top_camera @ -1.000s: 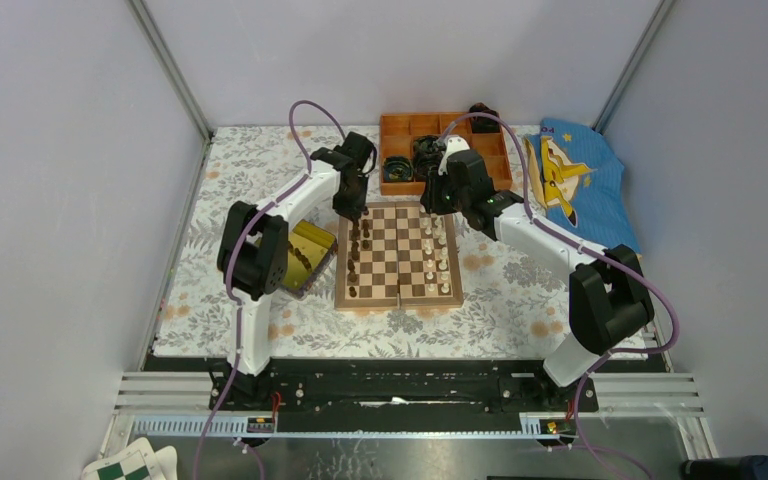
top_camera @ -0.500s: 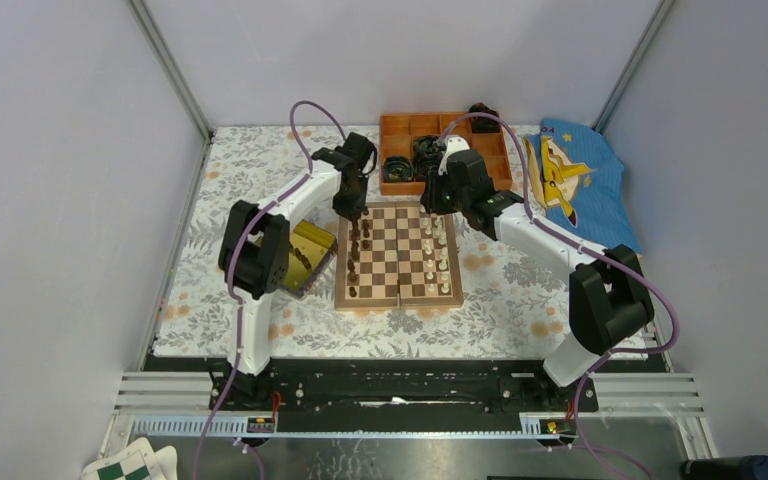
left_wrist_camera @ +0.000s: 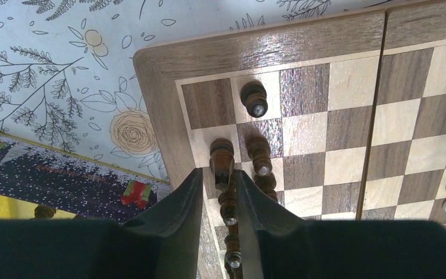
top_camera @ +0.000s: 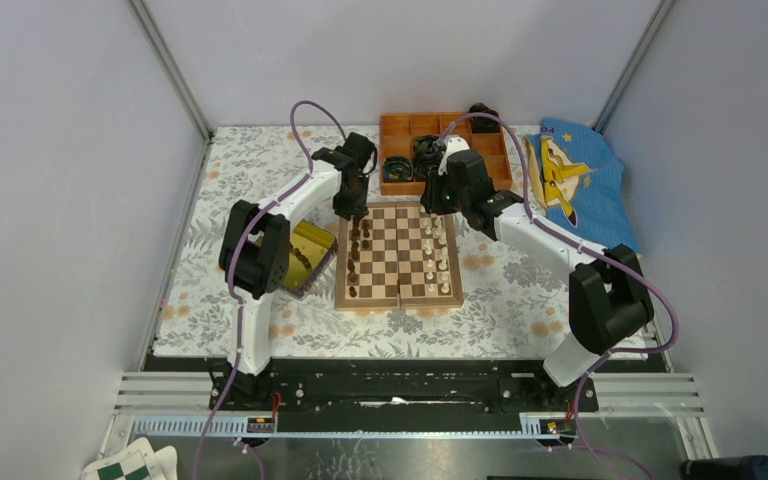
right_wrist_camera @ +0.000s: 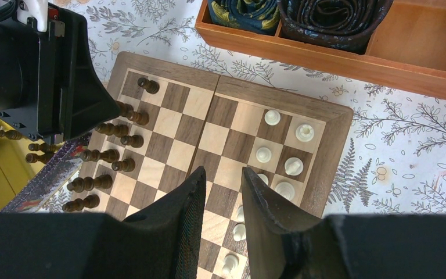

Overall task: Set up the chess pieces on the board
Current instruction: Place the chess piece on the chessboard.

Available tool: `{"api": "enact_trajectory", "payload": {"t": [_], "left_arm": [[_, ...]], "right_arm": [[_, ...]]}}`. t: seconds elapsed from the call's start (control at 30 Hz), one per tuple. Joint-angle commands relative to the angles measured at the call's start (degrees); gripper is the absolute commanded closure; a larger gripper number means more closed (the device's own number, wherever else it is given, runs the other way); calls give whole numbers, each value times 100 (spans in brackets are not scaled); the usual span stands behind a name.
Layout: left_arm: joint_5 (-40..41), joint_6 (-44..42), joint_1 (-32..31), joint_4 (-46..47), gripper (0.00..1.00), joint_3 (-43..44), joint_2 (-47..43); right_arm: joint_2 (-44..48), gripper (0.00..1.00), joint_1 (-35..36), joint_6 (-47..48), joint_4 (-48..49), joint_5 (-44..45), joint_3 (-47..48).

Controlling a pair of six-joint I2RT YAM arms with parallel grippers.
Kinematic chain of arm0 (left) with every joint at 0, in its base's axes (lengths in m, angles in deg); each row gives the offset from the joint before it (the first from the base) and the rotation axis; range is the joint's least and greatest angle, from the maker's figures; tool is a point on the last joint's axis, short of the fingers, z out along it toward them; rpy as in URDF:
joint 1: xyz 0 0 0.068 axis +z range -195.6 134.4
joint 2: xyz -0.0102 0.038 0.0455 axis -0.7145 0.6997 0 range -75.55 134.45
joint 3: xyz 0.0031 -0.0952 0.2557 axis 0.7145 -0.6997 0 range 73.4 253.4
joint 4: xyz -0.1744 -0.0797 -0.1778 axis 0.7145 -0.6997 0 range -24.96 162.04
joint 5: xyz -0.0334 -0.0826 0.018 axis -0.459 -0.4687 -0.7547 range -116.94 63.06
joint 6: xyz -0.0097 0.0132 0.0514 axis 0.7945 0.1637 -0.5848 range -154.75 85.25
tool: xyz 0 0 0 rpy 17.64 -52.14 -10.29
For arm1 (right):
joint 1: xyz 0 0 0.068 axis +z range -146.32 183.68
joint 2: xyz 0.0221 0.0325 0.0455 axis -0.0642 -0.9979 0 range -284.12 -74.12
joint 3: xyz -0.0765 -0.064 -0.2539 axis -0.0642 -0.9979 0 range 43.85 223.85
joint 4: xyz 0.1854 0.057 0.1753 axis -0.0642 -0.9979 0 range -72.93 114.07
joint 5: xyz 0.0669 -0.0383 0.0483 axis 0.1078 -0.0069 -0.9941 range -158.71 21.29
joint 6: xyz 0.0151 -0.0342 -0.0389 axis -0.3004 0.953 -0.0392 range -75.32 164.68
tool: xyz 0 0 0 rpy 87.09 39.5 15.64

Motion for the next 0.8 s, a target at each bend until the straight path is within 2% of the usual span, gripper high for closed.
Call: {"api": "enact_trajectory", "payload": {"t": [0.0,0.27,0.5,0.77], "left_arm": [[20,-47,-20,-86,64,133,-30],[110,-56,-20,-95,62,108,-196],[527,24,-15,-23,62,-11,-851],[842,499,411,647,57,-1040,-1930]], "right_arm": [[13,64,-39,-30,188,-32,43],[-9,64,-46,-32,186,-60,51],[-11,64,-41,-36,186,-72,52],[-2,64,-45,-34,388,-129,48]]}}
